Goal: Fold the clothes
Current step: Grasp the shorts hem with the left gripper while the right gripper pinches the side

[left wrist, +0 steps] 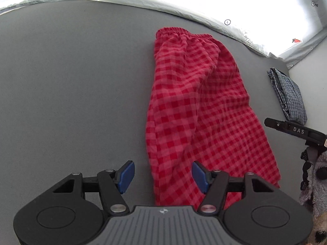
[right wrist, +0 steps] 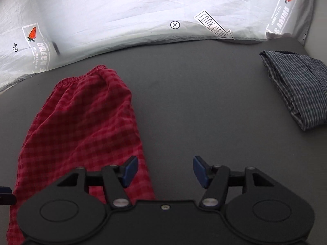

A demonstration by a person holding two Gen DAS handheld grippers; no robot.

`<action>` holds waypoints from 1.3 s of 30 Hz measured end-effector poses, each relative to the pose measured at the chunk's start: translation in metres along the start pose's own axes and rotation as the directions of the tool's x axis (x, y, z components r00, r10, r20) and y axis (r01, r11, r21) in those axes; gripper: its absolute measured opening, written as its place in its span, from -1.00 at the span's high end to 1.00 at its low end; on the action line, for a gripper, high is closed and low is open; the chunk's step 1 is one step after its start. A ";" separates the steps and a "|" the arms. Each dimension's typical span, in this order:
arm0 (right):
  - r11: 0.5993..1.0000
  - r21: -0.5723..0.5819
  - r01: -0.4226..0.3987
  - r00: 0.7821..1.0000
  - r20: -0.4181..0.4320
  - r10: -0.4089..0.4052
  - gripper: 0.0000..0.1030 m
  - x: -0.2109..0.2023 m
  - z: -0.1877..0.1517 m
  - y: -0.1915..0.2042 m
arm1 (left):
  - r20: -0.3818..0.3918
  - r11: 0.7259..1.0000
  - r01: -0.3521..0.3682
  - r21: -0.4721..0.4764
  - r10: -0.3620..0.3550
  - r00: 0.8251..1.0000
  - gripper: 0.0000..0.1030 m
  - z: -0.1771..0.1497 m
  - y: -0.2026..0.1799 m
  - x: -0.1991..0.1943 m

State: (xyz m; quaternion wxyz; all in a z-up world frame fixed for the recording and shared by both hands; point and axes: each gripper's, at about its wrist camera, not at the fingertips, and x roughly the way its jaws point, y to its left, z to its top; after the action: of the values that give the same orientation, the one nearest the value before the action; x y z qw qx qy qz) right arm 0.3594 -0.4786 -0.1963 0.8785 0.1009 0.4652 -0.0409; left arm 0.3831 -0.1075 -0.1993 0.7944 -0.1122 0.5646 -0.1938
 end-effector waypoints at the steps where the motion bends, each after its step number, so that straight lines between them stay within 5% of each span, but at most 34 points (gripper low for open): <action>1: 0.999 0.050 -0.018 1.000 -0.012 0.018 -0.18 -0.009 -0.018 -0.012 | -0.017 1.000 0.010 -0.011 -0.010 1.000 -0.22 -0.010 -0.002 0.000; 7: 0.972 0.232 -0.044 0.999 -0.013 0.048 -0.17 -0.032 -0.077 -0.044 | -0.047 0.995 0.058 -0.086 -0.062 0.997 -0.21 -0.051 -0.014 0.000; 11: 0.952 0.276 -0.134 0.991 0.018 0.134 0.21 -0.030 -0.081 -0.045 | -0.019 0.997 0.010 -0.074 -0.012 1.000 -0.09 -0.065 -0.030 -0.002; 14: 0.962 0.225 -0.157 0.988 0.035 0.153 0.84 -0.032 -0.080 -0.033 | -0.002 0.996 -0.035 -0.082 0.035 0.999 0.65 -0.072 -0.036 -0.004; 18: 0.980 0.120 -0.158 0.985 0.083 0.148 0.95 -0.062 -0.085 -0.021 | 0.077 0.988 -0.033 -0.149 0.045 0.996 0.83 -0.077 -0.027 -0.024; 22: 0.978 0.065 -0.197 0.975 0.117 0.189 0.95 -0.094 -0.099 -0.019 | 0.111 0.969 -0.013 -0.247 0.041 0.993 0.71 -0.082 -0.008 -0.045; 26: 0.997 0.021 -0.078 0.996 0.038 0.077 0.92 -0.070 -0.112 -0.021 | 0.047 0.962 -0.040 -0.269 0.055 0.997 0.39 -0.090 0.001 -0.033; 29: 0.996 0.068 -0.063 0.997 0.044 0.061 0.90 -0.063 -0.114 -0.031 | 0.056 0.968 -0.032 -0.248 0.048 0.997 0.19 -0.089 -0.003 -0.032; 31: 0.995 0.077 -0.061 0.996 0.067 0.055 0.81 -0.067 -0.111 -0.032 | 0.051 0.975 -0.034 -0.218 0.046 0.998 -0.02 -0.083 -0.008 -0.032; 33: 0.997 0.066 -0.042 0.996 0.078 0.036 0.30 -0.067 -0.109 -0.031 | 0.039 0.979 -0.054 -0.197 0.062 0.997 -0.09 -0.080 -0.013 -0.026; 35: 0.997 0.064 -0.045 0.996 0.079 0.040 0.02 -0.064 -0.107 -0.032 | 0.034 0.981 -0.062 -0.183 0.069 0.997 -0.18 -0.077 -0.018 -0.023; 39: 0.991 0.089 -0.102 0.995 0.017 0.101 0.04 -0.047 -0.104 -0.033 | 0.030 0.987 -0.070 -0.141 0.075 0.997 -0.22 -0.072 -0.027 -0.017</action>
State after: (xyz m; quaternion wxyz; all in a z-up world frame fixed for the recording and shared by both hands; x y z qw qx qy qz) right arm 0.2435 -0.4891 -0.2183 0.8770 0.1634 0.4515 -0.0177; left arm 0.3059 -0.1213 -0.1981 0.8010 -0.1505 0.5664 -0.1225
